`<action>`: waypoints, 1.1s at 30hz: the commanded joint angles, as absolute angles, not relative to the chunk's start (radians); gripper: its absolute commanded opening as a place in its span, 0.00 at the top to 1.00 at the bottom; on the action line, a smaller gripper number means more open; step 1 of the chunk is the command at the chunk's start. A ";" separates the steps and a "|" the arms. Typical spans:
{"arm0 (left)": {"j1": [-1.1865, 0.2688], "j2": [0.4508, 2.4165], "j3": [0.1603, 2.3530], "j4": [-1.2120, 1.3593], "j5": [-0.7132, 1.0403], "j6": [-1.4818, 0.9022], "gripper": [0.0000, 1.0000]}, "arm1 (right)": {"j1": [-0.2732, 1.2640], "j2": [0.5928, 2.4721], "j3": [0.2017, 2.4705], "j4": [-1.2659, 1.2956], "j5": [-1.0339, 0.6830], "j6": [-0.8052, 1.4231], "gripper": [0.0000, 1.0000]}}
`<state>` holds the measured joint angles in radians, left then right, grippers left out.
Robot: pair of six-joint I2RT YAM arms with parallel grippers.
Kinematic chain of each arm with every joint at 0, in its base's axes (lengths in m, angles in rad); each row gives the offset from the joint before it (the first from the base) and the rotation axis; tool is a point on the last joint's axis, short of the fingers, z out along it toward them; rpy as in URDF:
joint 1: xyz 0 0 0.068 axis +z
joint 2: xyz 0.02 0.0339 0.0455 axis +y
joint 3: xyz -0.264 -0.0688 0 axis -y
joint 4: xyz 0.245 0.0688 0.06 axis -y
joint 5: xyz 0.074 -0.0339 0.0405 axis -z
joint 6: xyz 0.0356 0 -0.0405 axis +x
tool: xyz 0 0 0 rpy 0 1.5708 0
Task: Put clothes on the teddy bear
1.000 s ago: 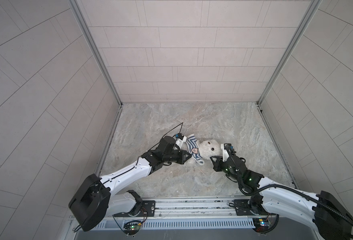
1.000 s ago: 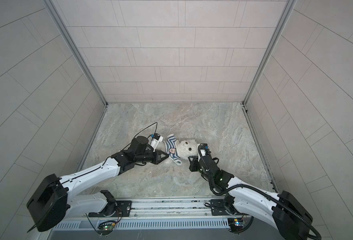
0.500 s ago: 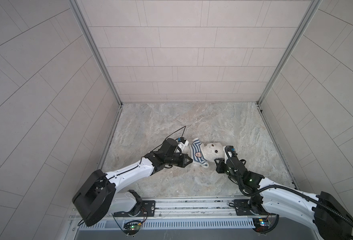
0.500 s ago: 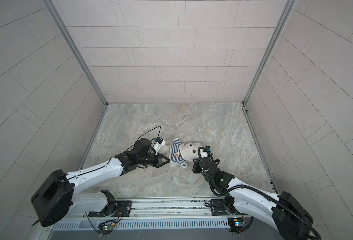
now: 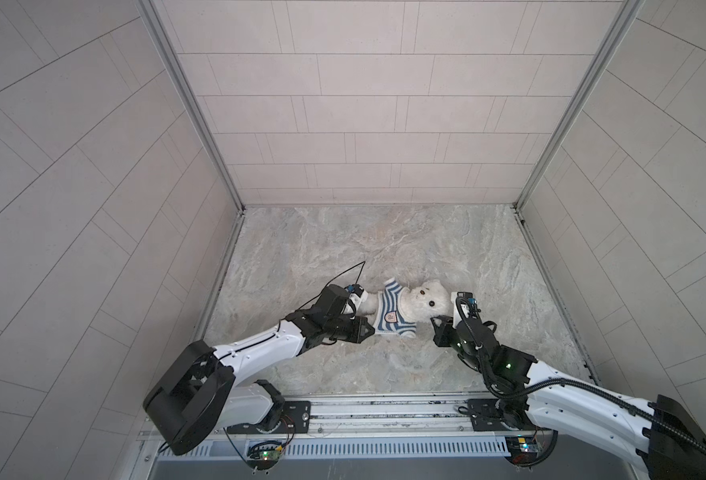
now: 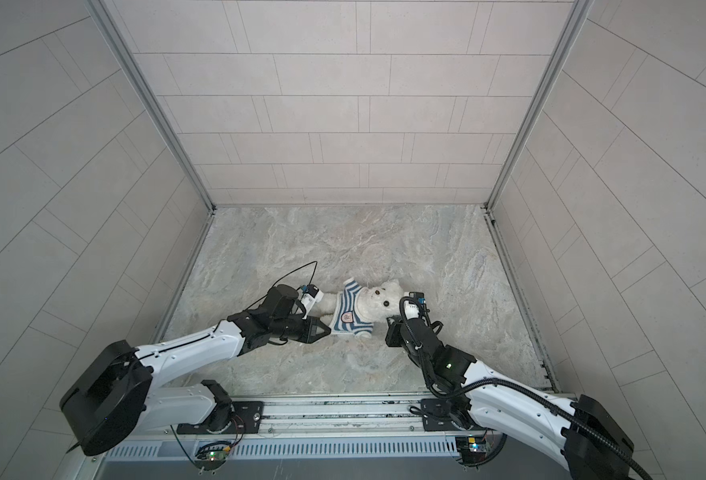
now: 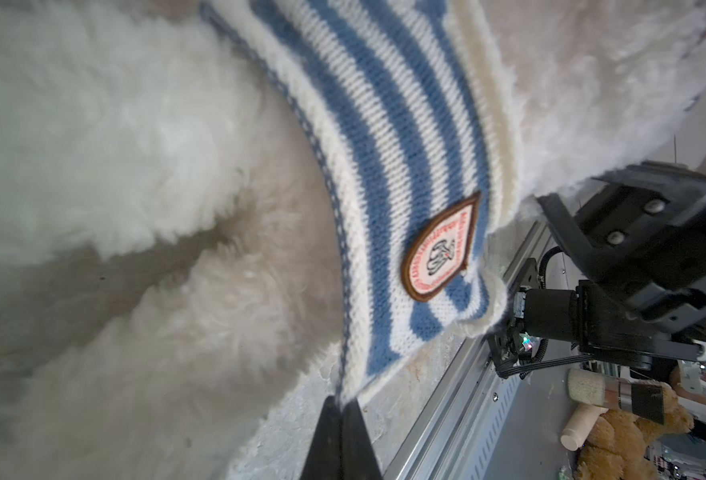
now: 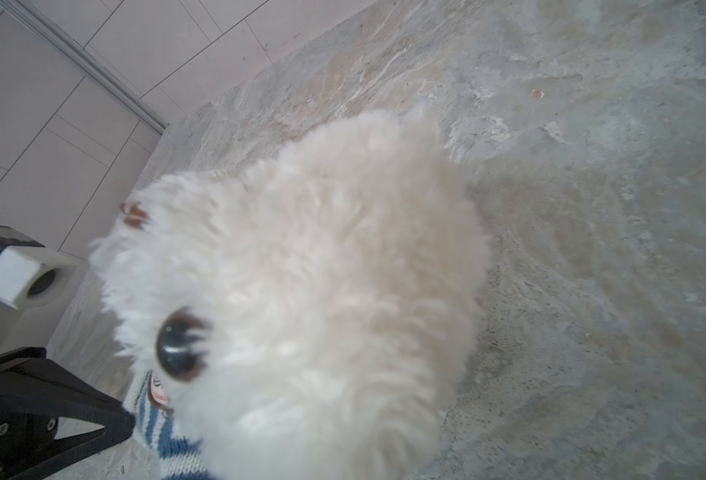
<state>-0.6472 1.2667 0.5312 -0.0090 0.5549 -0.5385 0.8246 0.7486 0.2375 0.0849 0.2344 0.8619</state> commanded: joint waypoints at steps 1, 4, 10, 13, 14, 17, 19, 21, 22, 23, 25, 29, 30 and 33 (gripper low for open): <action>-0.596 1.276 0.521 -0.127 0.499 -0.489 1.00 | 0.824 0.691 0.267 0.004 0.407 0.929 1.00; -0.566 1.245 0.529 -0.149 0.473 -0.490 1.00 | 0.839 0.647 0.267 -0.039 0.446 0.945 1.00; -0.551 1.131 0.529 -0.267 0.395 -0.457 1.00 | 0.856 0.595 0.275 -0.073 0.476 0.942 1.00; -0.545 1.116 0.531 -0.284 0.379 -0.456 1.00 | 0.859 0.608 0.278 -0.048 0.475 0.944 1.00; -0.545 1.116 0.530 -0.279 0.379 -0.461 1.00 | 0.861 0.616 0.279 -0.041 0.474 0.945 1.00; -0.545 1.137 0.544 -0.227 0.398 -0.482 1.00 | 0.875 0.641 0.296 -0.028 0.473 0.945 1.00; -0.554 1.157 0.552 -0.130 0.446 -0.530 1.00 | 0.888 0.664 0.307 -0.012 0.476 0.949 1.00; -0.582 1.179 0.564 -0.026 0.490 -0.575 1.00 | 0.898 0.690 0.311 0.014 0.480 0.957 1.00; -0.603 1.191 0.572 0.020 0.503 -0.593 1.00 | 0.905 0.705 0.314 0.021 0.487 0.965 1.00; -0.623 1.201 0.580 0.053 0.511 -0.600 1.00 | 0.911 0.716 0.319 0.023 0.490 0.969 1.00; -0.661 1.223 0.593 0.106 0.514 -0.614 0.99 | 0.923 0.744 0.326 0.036 0.497 0.988 1.00; -0.689 1.233 0.544 0.249 0.504 -0.682 0.91 | 0.946 0.785 0.338 0.045 0.524 1.005 1.00; -0.691 1.235 0.532 0.267 0.495 -0.693 0.85 | 0.948 0.794 0.343 0.040 0.525 1.008 1.00; -0.702 1.247 0.518 0.274 0.472 -0.693 0.72 | 0.952 0.816 0.354 0.041 0.526 1.015 1.00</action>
